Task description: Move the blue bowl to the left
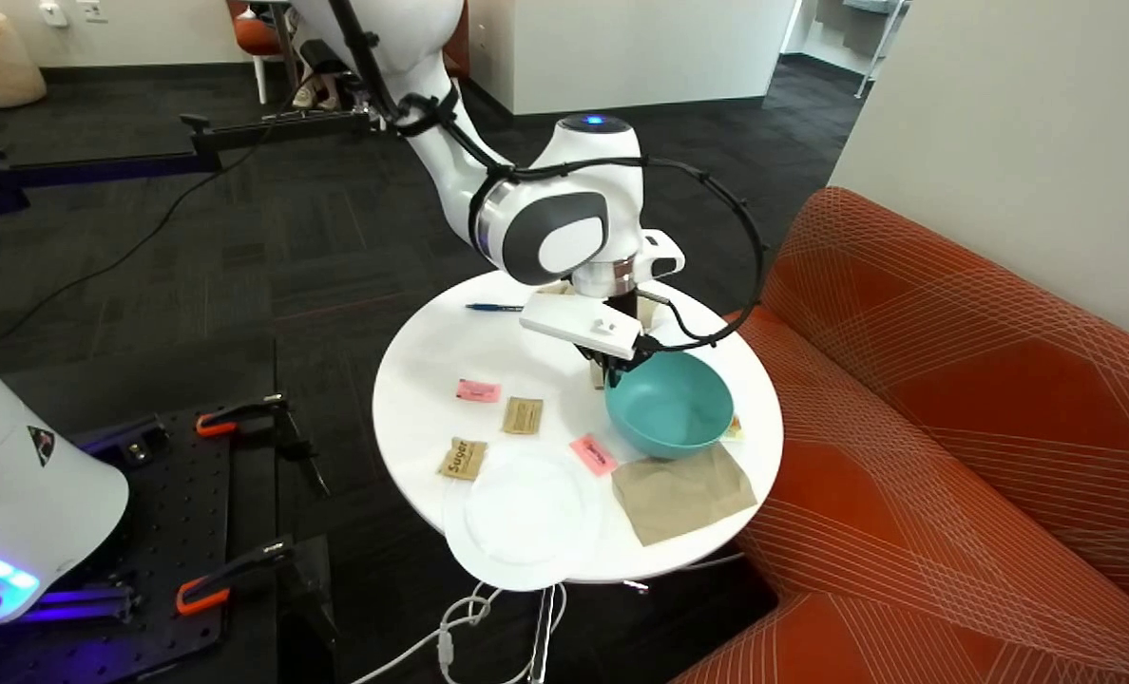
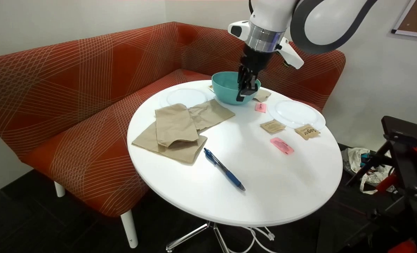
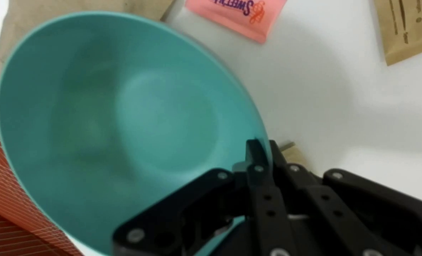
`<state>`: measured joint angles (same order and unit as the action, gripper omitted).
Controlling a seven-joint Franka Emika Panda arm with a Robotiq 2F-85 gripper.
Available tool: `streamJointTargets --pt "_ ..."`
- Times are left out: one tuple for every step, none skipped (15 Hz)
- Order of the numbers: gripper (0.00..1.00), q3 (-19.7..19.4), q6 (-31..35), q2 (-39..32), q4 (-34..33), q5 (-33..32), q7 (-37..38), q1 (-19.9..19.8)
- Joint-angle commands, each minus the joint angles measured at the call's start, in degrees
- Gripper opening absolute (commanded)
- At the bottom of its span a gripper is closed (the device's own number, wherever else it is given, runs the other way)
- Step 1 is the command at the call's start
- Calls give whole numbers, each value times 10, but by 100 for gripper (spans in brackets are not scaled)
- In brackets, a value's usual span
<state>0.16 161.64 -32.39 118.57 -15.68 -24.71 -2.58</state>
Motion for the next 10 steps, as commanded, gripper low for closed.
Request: streamJointTargets --pt "1 -31 7 44 33 -38 66 51" --pt "1 -35 9 51 39 -48 81 65" --pt "1 -40 7 58 42 -57 96 78" --pt "1 -41 5 66 48 -65 109 90" --pt "1 -42 4 72 53 -72 121 101" --pt "1 -38 0 79 58 -74 130 109" --pt "1 -34 0 86 66 -76 139 117" --pt "1 -30 -3 92 73 -75 144 123" --pt "1 -25 -2 98 80 -72 147 127" --pt "1 -20 -1 103 89 -70 153 133"
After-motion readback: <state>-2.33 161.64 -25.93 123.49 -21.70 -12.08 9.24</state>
